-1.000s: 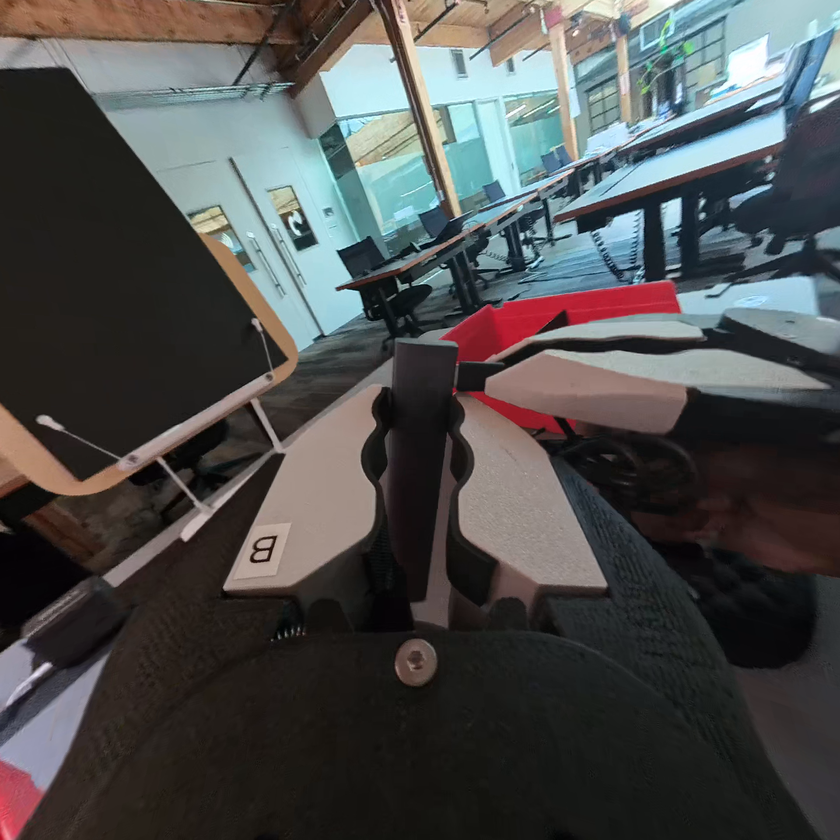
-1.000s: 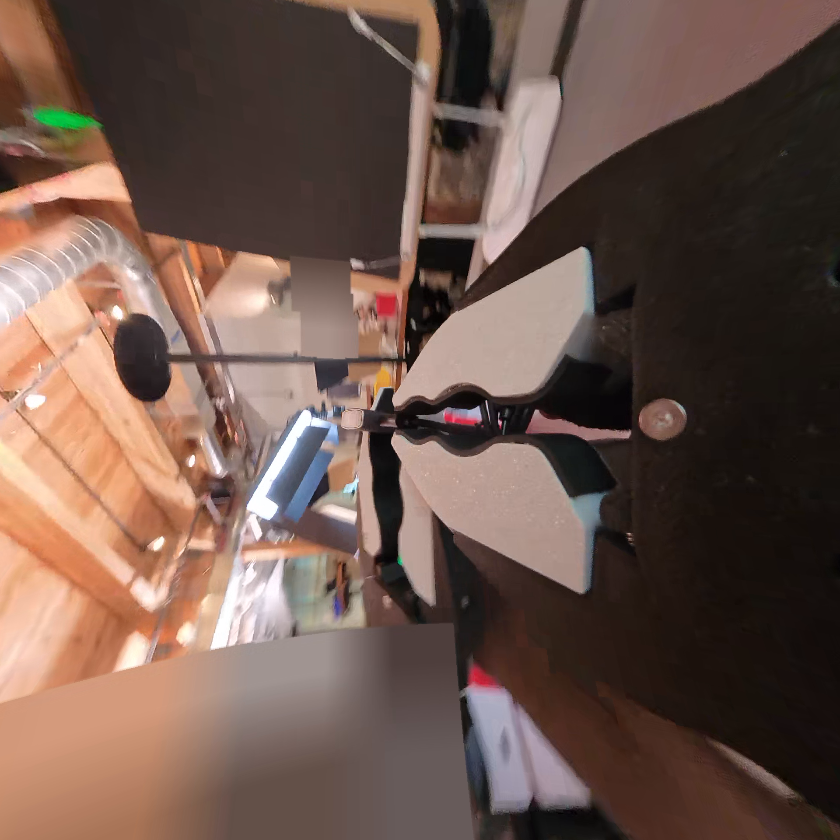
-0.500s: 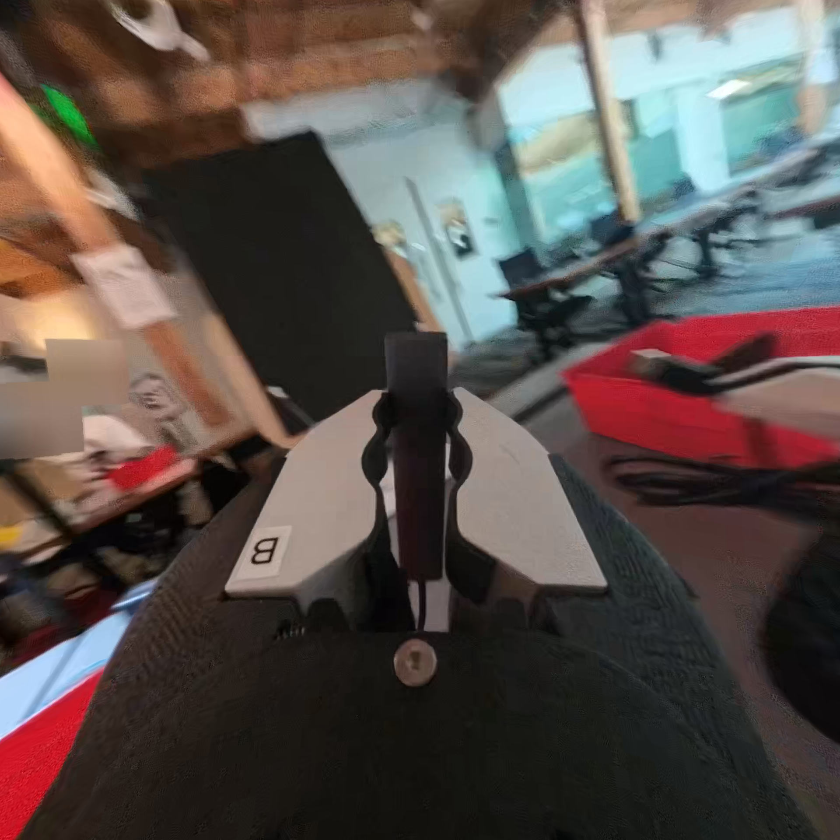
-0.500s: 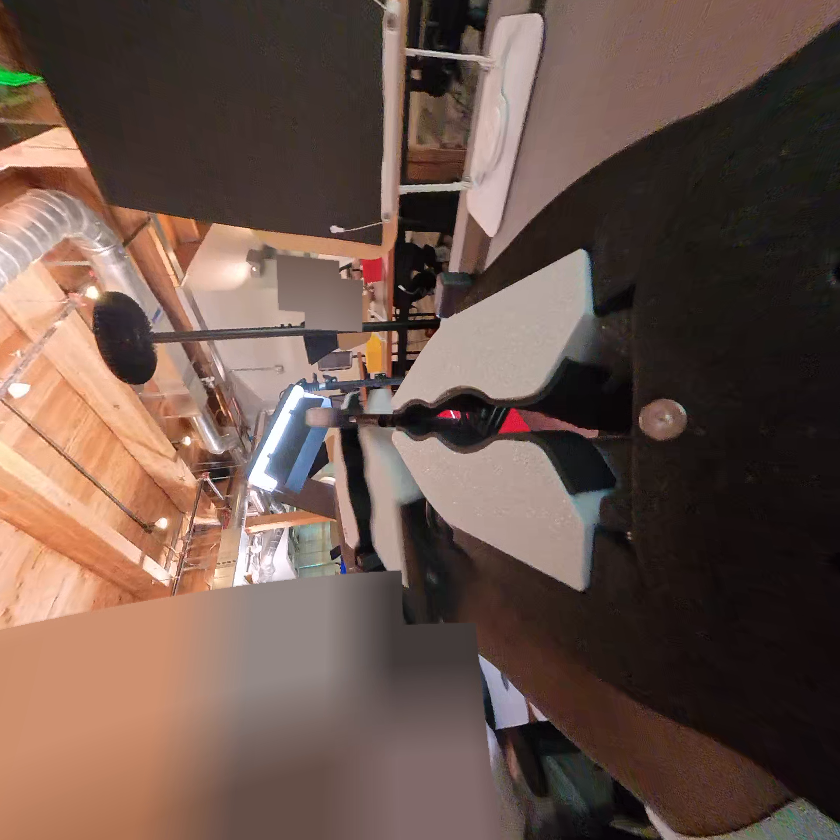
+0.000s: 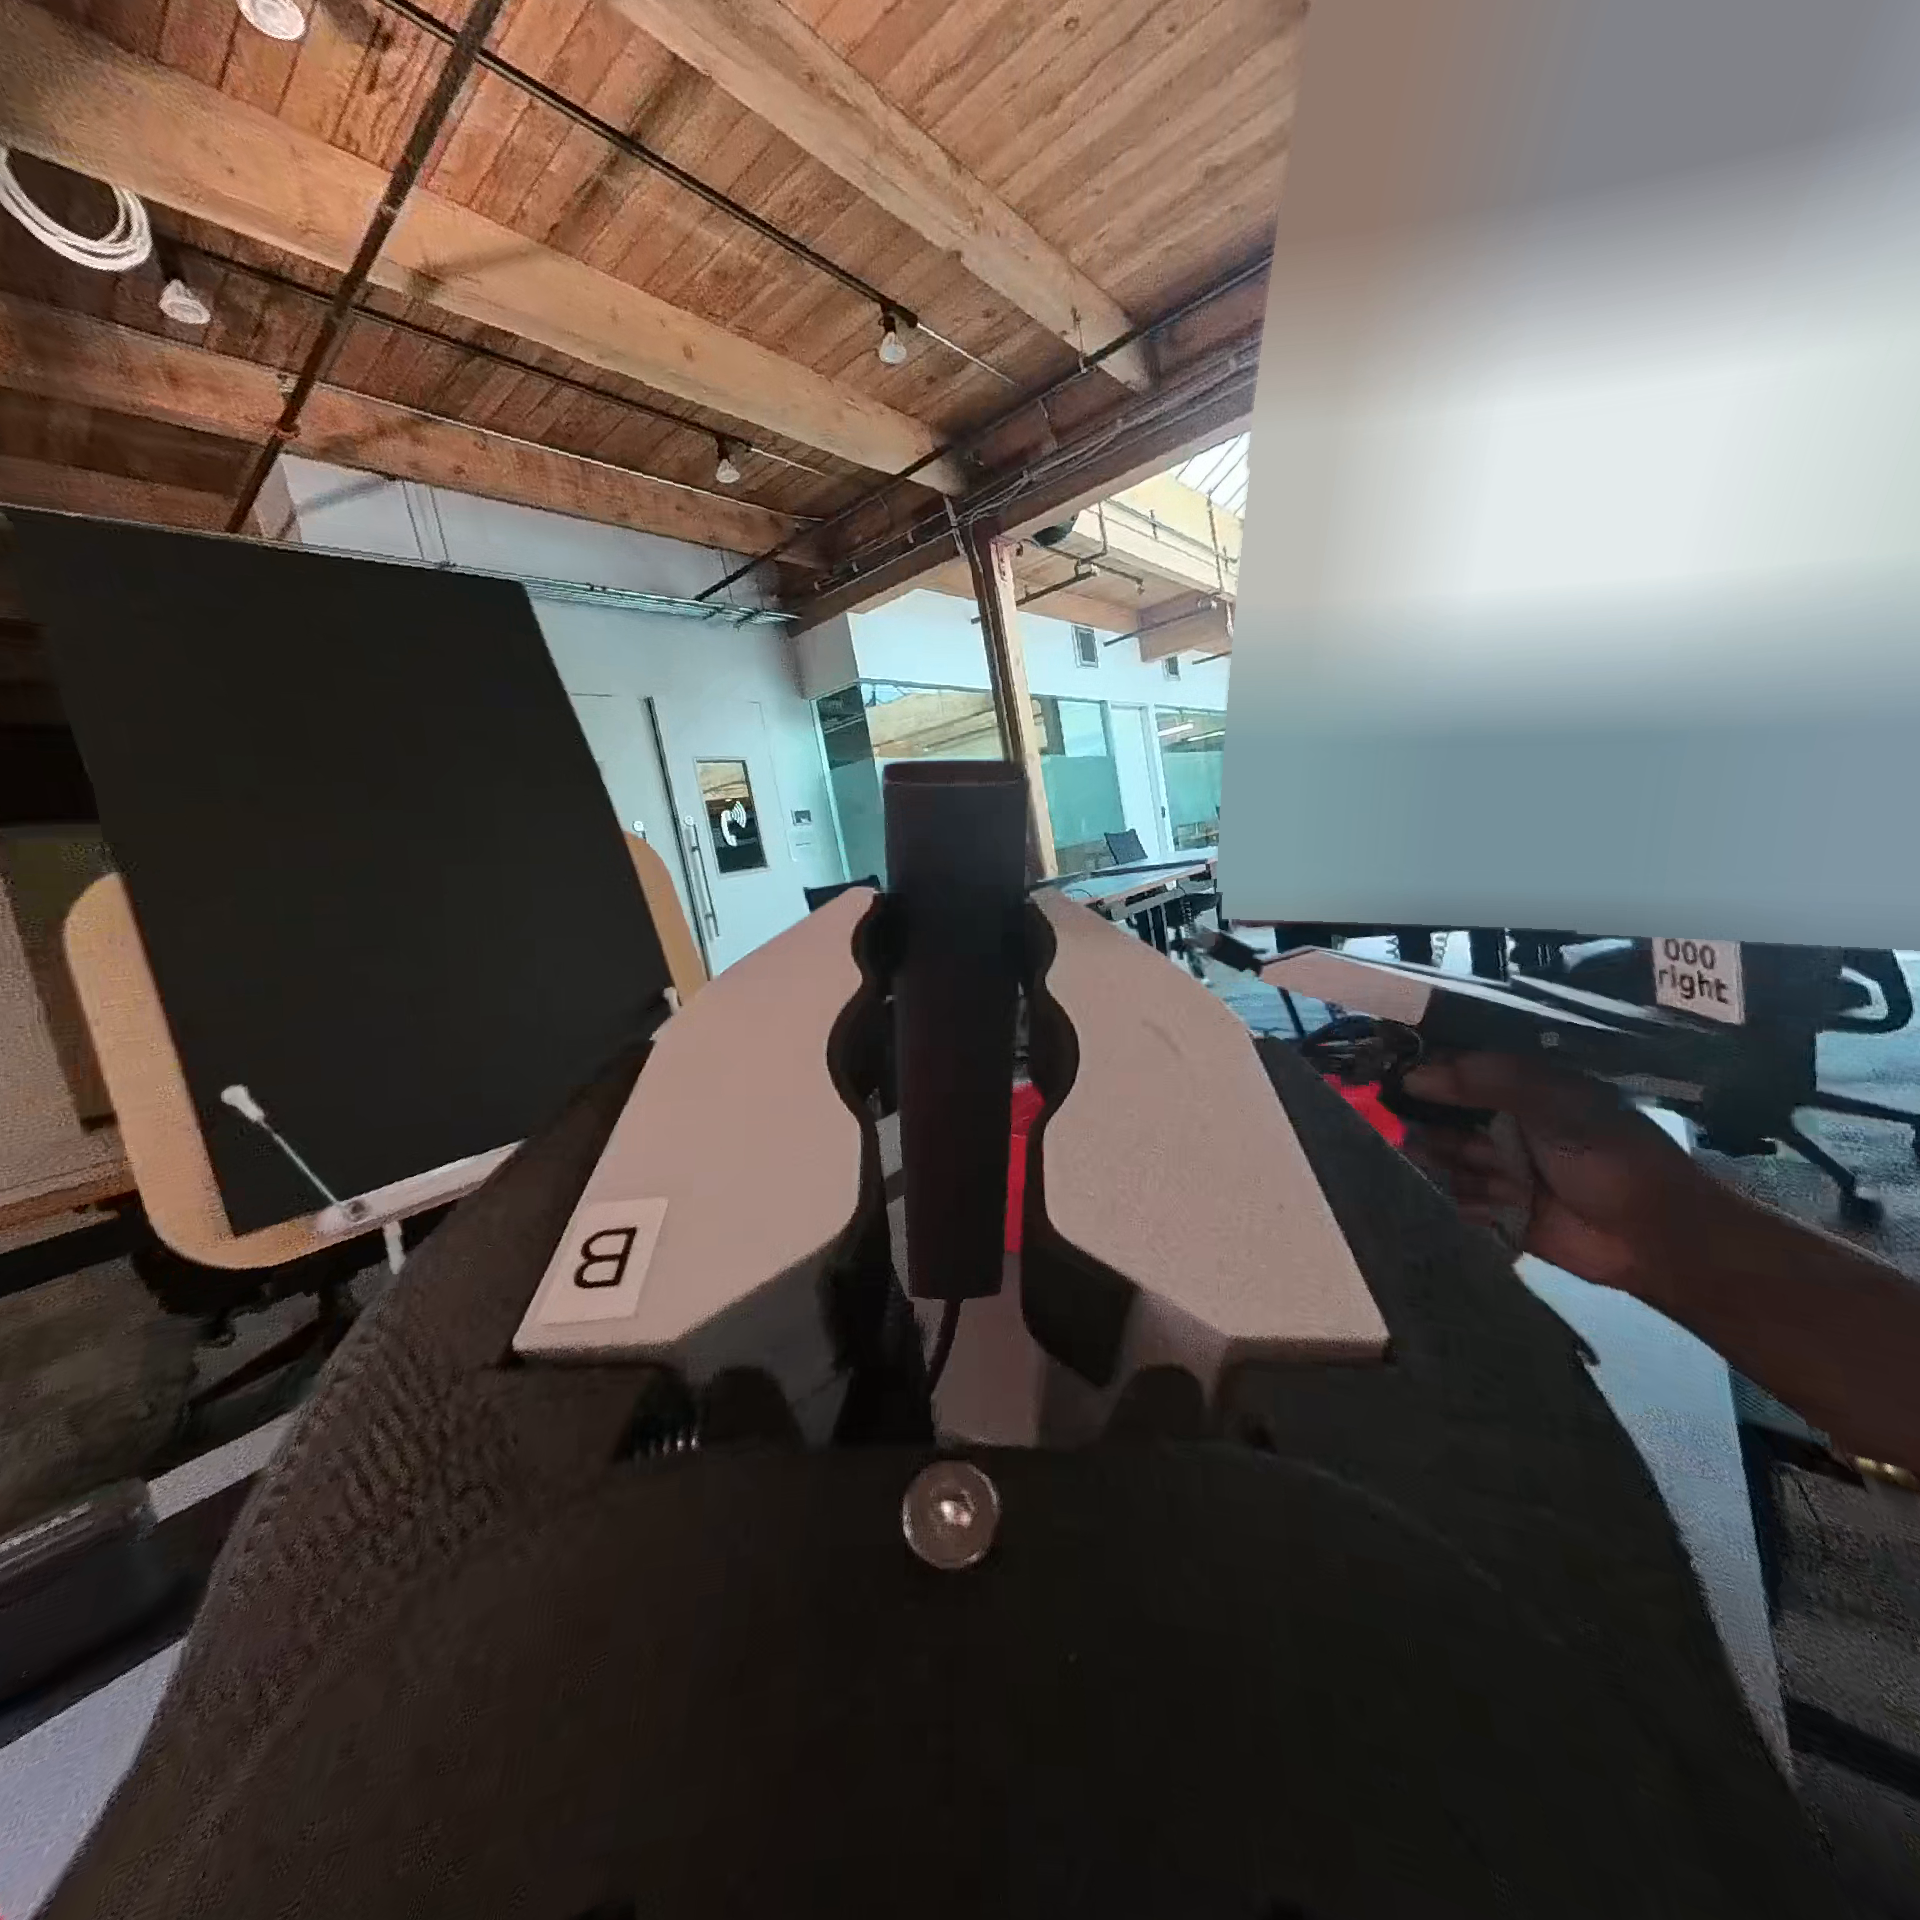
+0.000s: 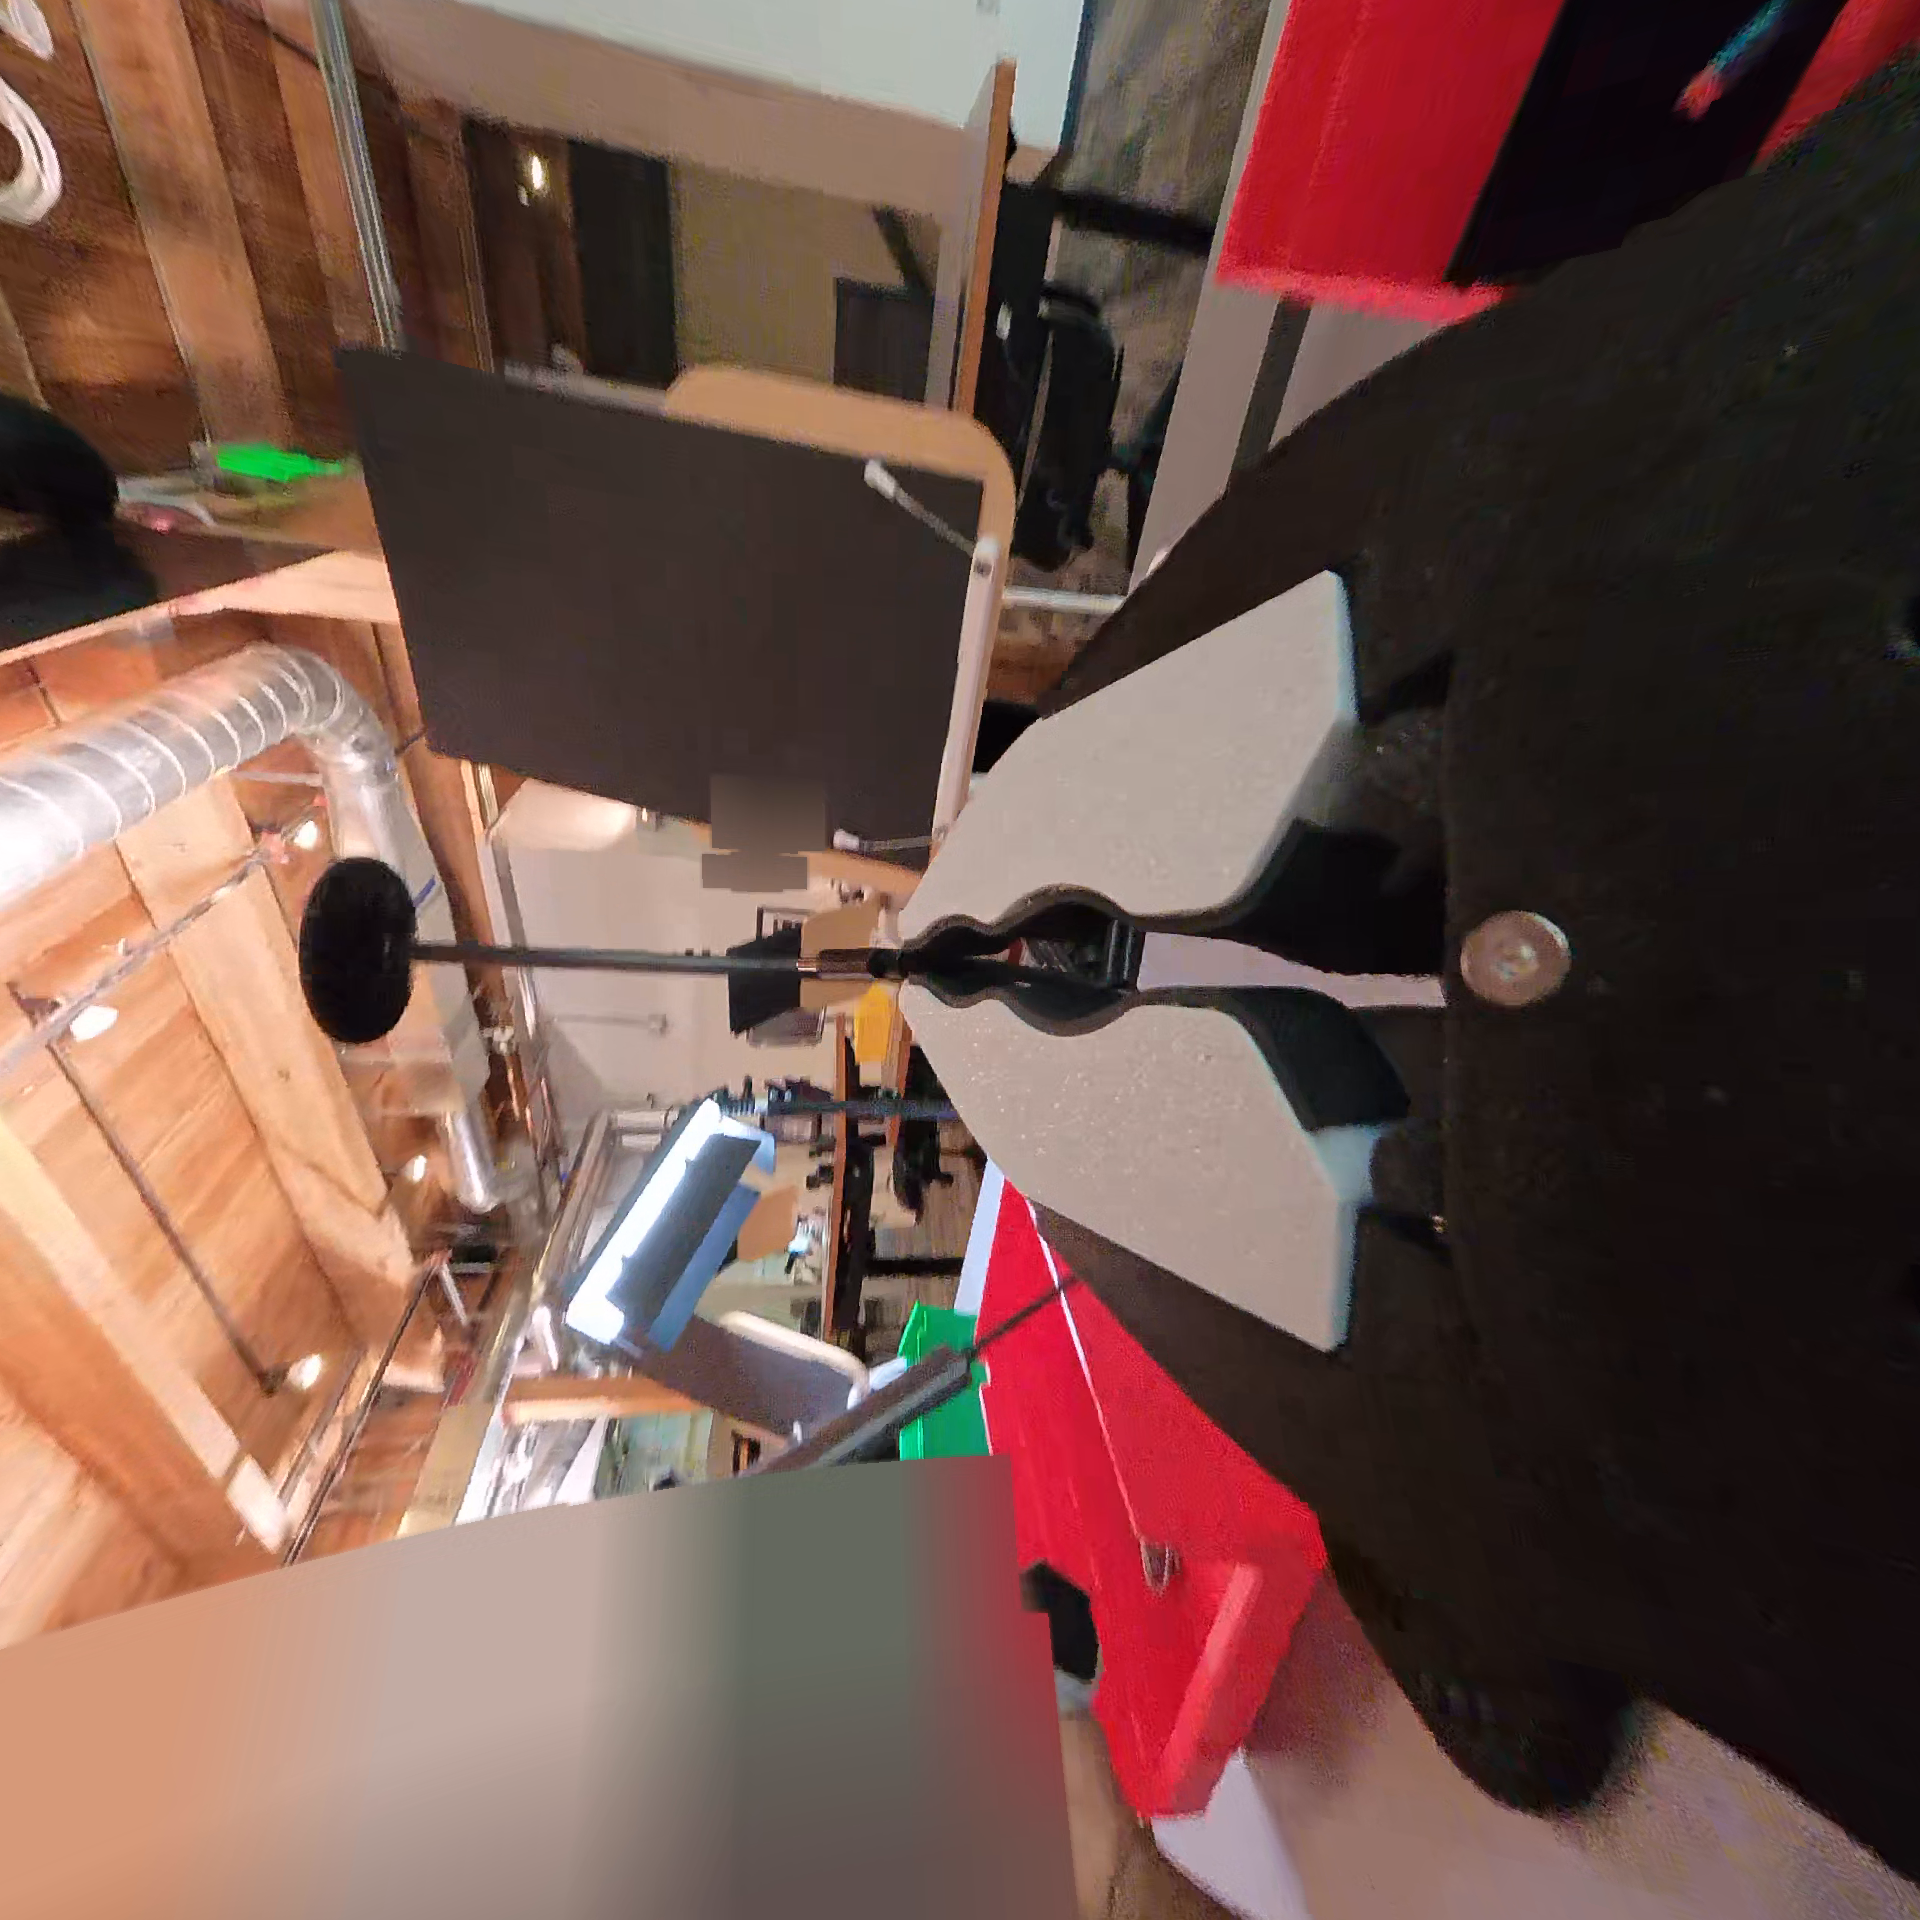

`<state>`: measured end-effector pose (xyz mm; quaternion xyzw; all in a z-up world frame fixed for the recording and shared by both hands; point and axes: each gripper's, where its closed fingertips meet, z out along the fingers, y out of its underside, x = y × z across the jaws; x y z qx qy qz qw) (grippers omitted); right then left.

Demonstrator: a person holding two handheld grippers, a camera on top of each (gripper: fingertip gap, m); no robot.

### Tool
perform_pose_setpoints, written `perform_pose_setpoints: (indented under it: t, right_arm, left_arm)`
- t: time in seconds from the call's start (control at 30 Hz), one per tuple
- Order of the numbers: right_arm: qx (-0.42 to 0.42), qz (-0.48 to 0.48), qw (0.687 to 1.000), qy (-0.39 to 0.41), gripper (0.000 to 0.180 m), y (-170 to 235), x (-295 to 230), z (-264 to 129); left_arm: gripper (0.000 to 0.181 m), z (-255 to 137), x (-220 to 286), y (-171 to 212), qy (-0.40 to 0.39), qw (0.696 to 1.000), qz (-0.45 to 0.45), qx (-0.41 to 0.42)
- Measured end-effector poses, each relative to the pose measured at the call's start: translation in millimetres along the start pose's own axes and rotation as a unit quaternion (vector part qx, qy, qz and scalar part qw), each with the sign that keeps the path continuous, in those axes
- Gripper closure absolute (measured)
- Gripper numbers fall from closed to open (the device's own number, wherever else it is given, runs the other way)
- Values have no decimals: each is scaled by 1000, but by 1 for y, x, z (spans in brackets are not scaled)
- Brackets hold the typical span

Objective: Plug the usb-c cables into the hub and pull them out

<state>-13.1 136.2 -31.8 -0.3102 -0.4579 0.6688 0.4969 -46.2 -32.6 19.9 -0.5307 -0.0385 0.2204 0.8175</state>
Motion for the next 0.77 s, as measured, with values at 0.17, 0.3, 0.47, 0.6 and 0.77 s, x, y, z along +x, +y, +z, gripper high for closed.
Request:
perform_pose_setpoints:
  t: [0.17,0.3,0.47,0.6,0.77]
  right_arm:
    - [-35,-49,980,189,178,-15,113,-47]
    - [-128,-106,940,298,178,14,175,-72]
    - [-311,-41,894,320,139,97,196,-92]
    - [-239,-35,913,330,124,76,192,-85]
    - [-69,4,984,164,133,24,108,-32]
  left_arm:
    - [157,-15,-13,-14,-26,999,2,23]
    - [157,-17,-9,-21,-20,999,0,33]
    - [157,-16,-4,-21,-18,999,20,25]
    - [157,-14,-4,-17,-6,1000,1,25]
    - [157,-11,-6,-14,11,997,-60,44]
